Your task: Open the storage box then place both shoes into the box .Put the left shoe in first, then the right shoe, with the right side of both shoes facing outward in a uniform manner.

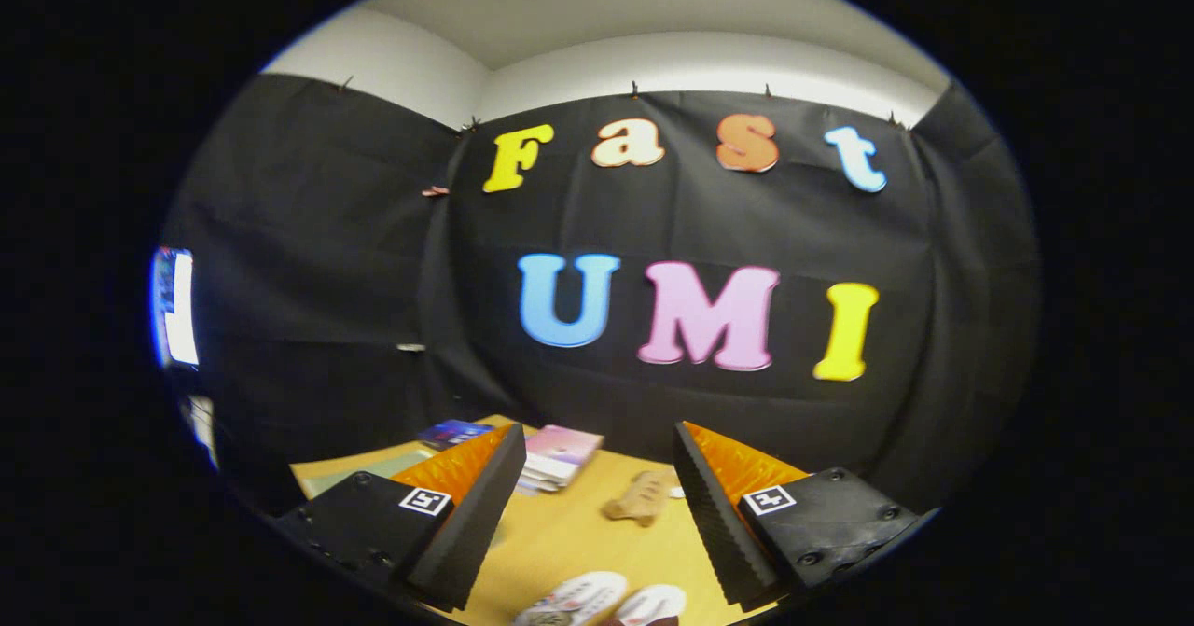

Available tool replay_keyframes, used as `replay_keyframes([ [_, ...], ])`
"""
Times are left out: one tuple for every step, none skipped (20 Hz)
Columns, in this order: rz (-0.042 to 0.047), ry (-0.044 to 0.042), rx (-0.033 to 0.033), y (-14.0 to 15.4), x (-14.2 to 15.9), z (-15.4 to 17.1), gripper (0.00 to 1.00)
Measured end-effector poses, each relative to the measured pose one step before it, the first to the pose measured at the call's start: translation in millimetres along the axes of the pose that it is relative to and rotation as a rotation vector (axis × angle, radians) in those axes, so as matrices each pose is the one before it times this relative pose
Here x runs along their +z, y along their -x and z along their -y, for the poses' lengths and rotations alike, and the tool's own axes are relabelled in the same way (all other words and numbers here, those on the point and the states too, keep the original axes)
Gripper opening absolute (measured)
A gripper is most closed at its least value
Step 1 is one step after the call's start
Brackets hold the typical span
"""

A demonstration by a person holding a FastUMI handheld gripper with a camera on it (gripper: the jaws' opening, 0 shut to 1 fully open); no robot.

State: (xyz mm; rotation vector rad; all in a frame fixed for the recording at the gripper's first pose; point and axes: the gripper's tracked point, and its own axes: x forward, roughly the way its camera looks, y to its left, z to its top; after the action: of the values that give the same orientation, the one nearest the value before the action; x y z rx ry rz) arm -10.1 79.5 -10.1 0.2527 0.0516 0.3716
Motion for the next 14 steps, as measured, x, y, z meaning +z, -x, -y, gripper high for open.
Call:
replay_keyframes([
  [-0.00988,-0.08071,0.08373,-5.42,-2.57,-14.44,0.97],
  [-0.01248,-0.08017,0.08973,-4.0,-4.25,-14.9,0.97],
  [-0.01571,-0.08203,0.08311,-6.38,-7.81,-11.37,0.99],
  [-0.03069,-0.08002,0.06647,-6.22,-11.17,-6.57,1.0],
  [-0.04164,-0.07814,0.04347,-4.55,-13.71,1.01,0.99],
  [-0.0475,-0.08496,0.02792,-4.3,-14.78,3.75,0.98],
  [-0.05071,-0.1007,0.02173,-4.49,-14.78,6.13,0.98],
  [-0.04765,-0.10328,0.03018,-8.1,-12.53,5.19,0.98],
  [-0.03857,-0.09536,0.03202,-7.55,-11.53,6.56,0.98],
  [-0.04112,-0.09058,0.03228,-8.91,-11.34,12.29,0.98],
  [-0.04017,-0.08197,0.02557,-7.68,-11.98,13.36,0.98],
  [-0.04184,-0.06773,0.01146,-7.63,-10.68,13.3,0.98],
  [-0.04032,-0.06085,0.01045,-6.35,-8.47,14.0,0.98],
  [-0.02576,-0.04778,-0.00724,-7.42,-5.67,17.22,0.98],
])
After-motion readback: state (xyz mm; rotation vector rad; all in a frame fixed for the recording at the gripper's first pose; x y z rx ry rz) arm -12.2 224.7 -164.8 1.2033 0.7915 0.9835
